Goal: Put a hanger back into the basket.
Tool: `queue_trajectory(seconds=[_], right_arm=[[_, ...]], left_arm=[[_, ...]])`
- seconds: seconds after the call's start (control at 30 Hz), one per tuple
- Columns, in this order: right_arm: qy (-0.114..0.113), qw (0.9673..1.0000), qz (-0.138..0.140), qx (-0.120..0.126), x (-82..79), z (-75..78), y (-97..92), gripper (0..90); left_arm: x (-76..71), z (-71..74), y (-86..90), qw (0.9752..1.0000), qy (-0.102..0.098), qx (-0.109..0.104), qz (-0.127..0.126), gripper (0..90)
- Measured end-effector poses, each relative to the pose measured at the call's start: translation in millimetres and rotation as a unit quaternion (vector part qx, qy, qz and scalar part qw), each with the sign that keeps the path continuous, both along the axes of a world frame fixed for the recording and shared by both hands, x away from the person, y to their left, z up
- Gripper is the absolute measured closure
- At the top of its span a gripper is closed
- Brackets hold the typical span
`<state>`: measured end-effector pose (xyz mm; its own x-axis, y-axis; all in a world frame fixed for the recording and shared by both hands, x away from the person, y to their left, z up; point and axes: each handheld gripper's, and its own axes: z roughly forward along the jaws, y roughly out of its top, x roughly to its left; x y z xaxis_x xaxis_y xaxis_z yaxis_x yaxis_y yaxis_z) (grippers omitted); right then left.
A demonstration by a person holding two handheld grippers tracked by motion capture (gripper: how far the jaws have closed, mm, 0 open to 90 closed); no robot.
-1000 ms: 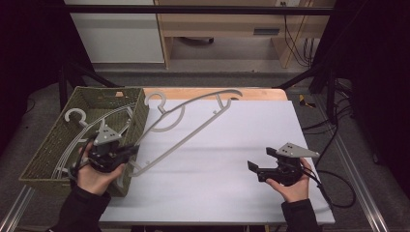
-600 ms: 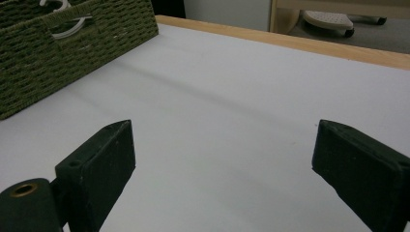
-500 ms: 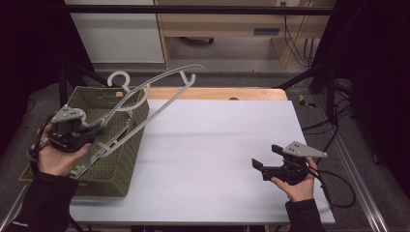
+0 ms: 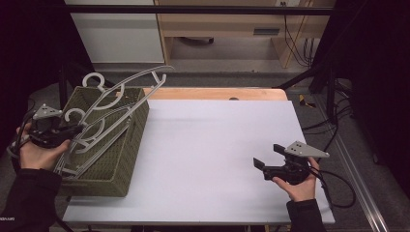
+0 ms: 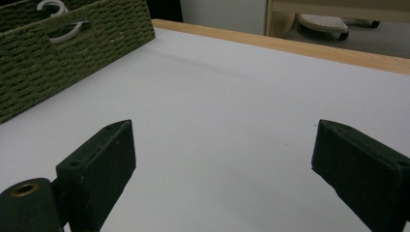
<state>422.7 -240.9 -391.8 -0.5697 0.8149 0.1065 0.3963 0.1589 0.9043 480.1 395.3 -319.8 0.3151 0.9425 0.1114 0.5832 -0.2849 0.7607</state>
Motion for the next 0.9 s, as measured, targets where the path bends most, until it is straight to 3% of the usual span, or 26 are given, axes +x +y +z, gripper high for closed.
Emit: queue_trajectory(seconds=[0.23,0.57,0.73,0.9], right_arm=[[0.002,1.0,-0.003,-0.002,0.7,-1.2,0.9,8.6],[0.002,1.0,-0.003,-0.004,0.8,-1.7,0.7,8.8],[0.002,1.0,-0.003,-0.003,0.7,-1.6,0.5,8.9],[0.0,1.0,-0.003,-0.003,0.3,-0.8,-0.9,8.9]], left_arm=[[4.8,-11.6,26.4,0.9993,0.009,0.027,0.024,82.6],[-7.7,-20.9,58.5,0.9979,0.024,0.036,0.048,82.6],[-13.9,-22.1,66.9,0.9972,0.026,0.045,0.054,82.6],[-18.9,-25.0,71.7,0.995,0.035,0.074,0.058,82.6]])
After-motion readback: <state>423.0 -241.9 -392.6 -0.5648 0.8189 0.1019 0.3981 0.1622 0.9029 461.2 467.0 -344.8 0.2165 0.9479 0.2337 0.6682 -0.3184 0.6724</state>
